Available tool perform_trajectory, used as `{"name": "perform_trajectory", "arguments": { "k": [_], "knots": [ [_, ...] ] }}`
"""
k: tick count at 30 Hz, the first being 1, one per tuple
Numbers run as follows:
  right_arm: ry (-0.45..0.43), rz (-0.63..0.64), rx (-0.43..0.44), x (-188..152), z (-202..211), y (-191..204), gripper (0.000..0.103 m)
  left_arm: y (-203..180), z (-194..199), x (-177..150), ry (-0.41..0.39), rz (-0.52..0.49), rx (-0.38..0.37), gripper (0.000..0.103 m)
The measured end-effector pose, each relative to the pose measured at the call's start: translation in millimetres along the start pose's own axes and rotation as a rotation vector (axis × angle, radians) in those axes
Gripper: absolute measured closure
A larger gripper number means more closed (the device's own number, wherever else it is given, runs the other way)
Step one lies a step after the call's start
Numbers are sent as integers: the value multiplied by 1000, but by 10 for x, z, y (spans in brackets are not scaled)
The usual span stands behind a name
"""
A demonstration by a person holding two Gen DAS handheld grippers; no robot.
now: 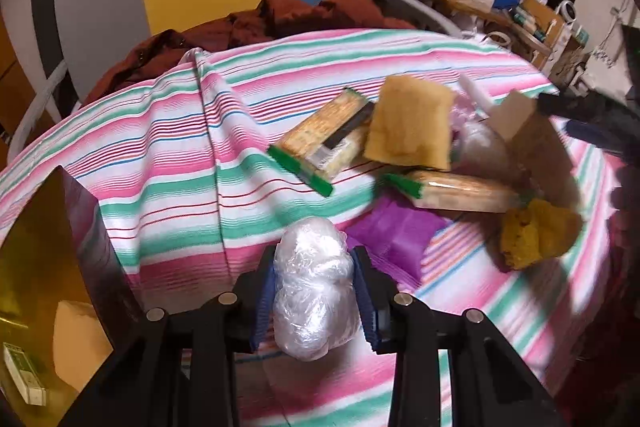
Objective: Organize objects
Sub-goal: 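Grasp the beige tea box with the right tool while the left tool grasps the plastic-wrapped ball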
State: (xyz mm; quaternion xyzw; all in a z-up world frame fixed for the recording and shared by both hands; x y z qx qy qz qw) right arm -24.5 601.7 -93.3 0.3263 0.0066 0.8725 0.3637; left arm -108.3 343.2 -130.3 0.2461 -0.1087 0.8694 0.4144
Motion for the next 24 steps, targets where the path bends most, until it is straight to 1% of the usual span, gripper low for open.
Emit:
{"name": "perform_trajectory", "arguments": {
  "k": [2, 8, 10, 15, 18, 24],
  "knots": [
    [5, 43, -14, -14, -40, 29, 0, -25, 114, -45, -33, -6, -19, 67],
    [31, 124, -54, -59, -147, 56, 0, -12, 332, -152, -69, 30, -71, 67],
    [39, 137, -50, -52, -162, 62, 0, -17, 416, -192, -79, 39, -89, 67],
    [105, 241, -36, -142, -243, 127, 0, 4, 585, -242, -102, 44, -110, 67],
    [131, 257, -49, -186, -312, 93, 0, 29, 675, -268, -119, 62, -123, 67],
    [133, 285, -48, -249, -294, 129, 1, 40, 739, -413, -113, 85, -135, 67]
  ]
}}
Point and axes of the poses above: each gripper's, at about its wrist camera, not at the fingertips, and z roughly against the way its jaws point, y to its left, x to its top, the point moved 9 cm from there along -z, roughly the way its jaws point, and after that the axes turned 8 degrees about -z, right-handed, at the moved point
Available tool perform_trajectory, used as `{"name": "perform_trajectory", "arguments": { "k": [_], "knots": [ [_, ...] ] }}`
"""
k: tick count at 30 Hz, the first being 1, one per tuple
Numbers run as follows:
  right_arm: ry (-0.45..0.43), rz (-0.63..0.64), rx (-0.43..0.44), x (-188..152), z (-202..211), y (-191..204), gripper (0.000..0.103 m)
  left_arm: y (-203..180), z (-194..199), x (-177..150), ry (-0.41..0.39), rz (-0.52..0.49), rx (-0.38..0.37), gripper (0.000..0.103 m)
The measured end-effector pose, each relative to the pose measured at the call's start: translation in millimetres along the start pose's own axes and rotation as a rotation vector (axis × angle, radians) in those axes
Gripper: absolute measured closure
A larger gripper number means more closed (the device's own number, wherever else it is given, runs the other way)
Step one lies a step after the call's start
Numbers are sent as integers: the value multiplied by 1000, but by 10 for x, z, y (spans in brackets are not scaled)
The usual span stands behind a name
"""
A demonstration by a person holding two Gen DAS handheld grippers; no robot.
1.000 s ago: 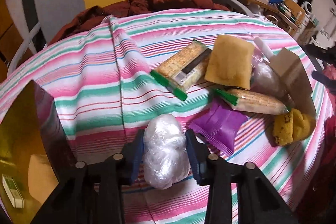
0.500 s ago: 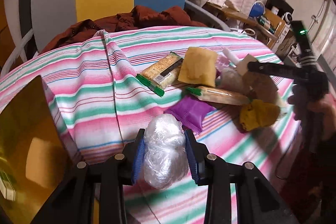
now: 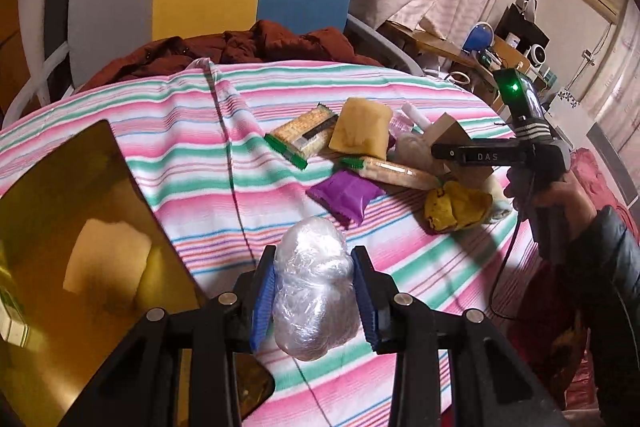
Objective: Organize objects
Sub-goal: 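Grasp the beige tea box with the right tool while the left tool grasps the plastic-wrapped ball, then place the tea box and wrapped ball into the gold tray, open both tools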
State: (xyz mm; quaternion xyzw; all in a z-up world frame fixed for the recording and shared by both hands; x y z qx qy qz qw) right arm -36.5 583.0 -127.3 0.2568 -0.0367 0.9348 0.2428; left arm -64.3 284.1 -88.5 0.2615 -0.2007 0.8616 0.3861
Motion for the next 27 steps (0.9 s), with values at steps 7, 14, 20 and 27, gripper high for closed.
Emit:
{"name": "perform_trajectory", "arguments": {
  "k": [7, 14, 20, 27],
  "knots": [
    [-31, -3, 15, 9, 112, 62, 33, 39, 101, -122, 0, 29, 5, 67],
    [-70, -16, 39, 44, 247, 98, 46, 48, 259, -125, -32, 31, 21, 67],
    [-141, -56, 81, 135, 535, 180, 49, 189, 407, -181, -53, 62, 48, 67],
    [-188, -35, 91, 213, 847, 410, 49, 502, 610, -314, -80, 132, 86, 67]
  ]
}}
Point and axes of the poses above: each gripper's, at about its wrist camera, not at the fingertips, and z roughly against the way its jaws point, y to its left, x to its top, the point moved 9 cm from there along -z, roughly the way its jaws point, and after that the axes turned 8 degrees about -z, right-handed, at the moved point
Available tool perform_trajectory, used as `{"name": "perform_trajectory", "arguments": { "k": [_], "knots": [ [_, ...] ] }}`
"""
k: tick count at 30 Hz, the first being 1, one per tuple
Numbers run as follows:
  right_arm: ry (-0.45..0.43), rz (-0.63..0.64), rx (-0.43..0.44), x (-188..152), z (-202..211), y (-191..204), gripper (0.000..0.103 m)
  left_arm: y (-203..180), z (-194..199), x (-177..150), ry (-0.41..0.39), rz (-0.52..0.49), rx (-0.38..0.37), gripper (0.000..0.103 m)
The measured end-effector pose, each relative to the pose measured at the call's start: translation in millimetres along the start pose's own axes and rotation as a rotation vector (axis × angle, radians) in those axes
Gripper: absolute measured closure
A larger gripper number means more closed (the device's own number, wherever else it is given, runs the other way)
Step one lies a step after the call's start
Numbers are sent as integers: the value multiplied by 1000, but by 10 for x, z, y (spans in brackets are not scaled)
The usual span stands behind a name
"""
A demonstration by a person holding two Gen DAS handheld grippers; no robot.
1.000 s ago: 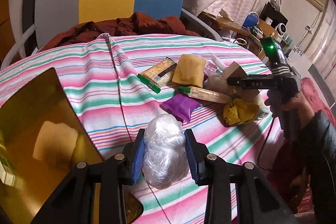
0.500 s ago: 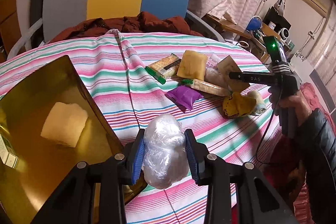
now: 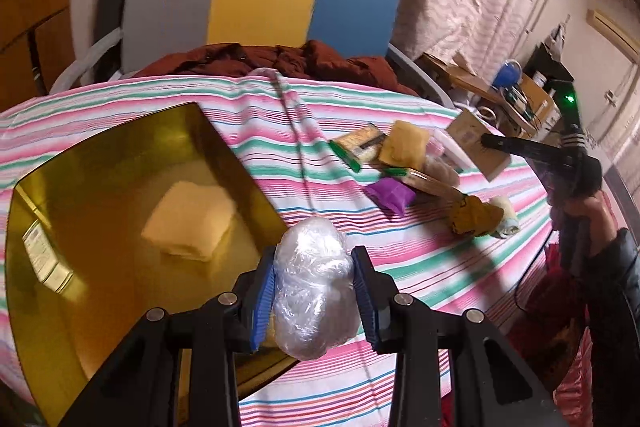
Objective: Organize objects
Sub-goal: 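Place the tea box and wrapped ball into the gold tray, open both tools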
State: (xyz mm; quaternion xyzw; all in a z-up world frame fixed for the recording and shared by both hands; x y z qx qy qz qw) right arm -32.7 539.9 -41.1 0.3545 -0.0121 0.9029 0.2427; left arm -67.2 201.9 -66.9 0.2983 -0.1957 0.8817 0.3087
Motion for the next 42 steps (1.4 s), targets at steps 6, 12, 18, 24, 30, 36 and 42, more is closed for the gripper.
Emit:
{"name": "perform_trajectory", "arguments": {
  "k": [6, 12, 18, 24, 30, 36, 42],
  "knots": [
    [-55, 41, 103, 132, 333, 543, 49, 397, 198, -107, -26, 76, 58, 67],
    [-39, 126, 270, 9, 461, 1497, 49, 871, 399, -224, -54, 169, 132, 67],
    [44, 184, 451, -327, 422, 2542, 49, 1273, 562, -481, -50, 241, 205, 66],
    [167, 223, 547, -794, 245, 3436, 48, 1632, 631, -765, -21, 327, 302, 54],
    [258, 244, 610, -1240, 184, 3868, 37, 1908, 836, -863, -52, 390, 376, 52],
    [225, 289, 540, -1367, 240, 3689, 27, 1948, 954, -857, -76, 389, 427, 52],
    [113, 330, 454, -1301, 420, 3514, 12, 1747, 937, -737, -87, 328, 425, 52]
  ]
}}
Point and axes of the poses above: each gripper's, at about its wrist camera, not at the fingertips, and z roughly against the way its jaws point, y to its left, x to its top, the point moved 9 cm from there along -z, roughly the way its jaws point, and after that the axes turned 8 degrees about -z, right-handed, at the moved point
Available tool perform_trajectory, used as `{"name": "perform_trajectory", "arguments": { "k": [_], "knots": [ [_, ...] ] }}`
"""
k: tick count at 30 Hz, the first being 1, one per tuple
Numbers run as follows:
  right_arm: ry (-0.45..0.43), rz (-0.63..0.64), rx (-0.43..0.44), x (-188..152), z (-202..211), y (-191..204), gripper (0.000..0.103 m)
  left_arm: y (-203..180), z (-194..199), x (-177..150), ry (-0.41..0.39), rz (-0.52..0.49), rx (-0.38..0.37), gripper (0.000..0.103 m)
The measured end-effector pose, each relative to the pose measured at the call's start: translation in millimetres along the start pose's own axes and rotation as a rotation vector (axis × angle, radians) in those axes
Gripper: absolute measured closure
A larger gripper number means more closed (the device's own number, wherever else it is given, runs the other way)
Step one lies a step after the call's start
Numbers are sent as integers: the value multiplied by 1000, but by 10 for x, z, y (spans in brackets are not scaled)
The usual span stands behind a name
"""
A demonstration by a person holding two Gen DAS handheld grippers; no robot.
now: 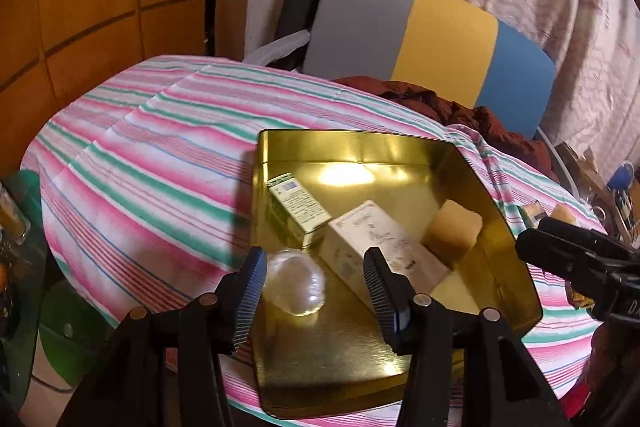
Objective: Organize objects
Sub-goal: 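Place the tea box and wrapped ball into the gold tray, open both tools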
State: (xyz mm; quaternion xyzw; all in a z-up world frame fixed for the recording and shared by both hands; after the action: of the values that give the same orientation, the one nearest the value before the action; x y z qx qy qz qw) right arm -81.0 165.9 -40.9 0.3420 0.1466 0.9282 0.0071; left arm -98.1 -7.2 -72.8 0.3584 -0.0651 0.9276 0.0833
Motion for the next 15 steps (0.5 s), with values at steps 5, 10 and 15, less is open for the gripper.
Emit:
{"name": "perform_trajectory", "arguments": {
  "k": [5, 10, 15],
  "knots": [
    [-38, 19, -83, 2, 94, -140, 6, -138, 23, 25, -3, -32, -3, 52],
    [-64, 17, -139, -20, 168, -287, 0, -285, 96, 38, -23, -77, 4, 52],
    [-77, -1, -186, -43, 234, -499, 0, -437, 128, 56, -31, -118, 0, 52]
  ]
}}
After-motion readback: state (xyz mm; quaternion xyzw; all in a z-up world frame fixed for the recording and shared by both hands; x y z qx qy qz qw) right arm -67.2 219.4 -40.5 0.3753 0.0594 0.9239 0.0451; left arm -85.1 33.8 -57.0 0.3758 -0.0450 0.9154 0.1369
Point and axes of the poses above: each gripper's, at about its wrist camera, not at the fingertips, and z roughly against the way its jaws point, y to its left, x to its top, the point moved 9 cm from there along -z, roughly the way its jaws point, and after that the axes turned 8 degrees about -z, right-handed, at the moved point
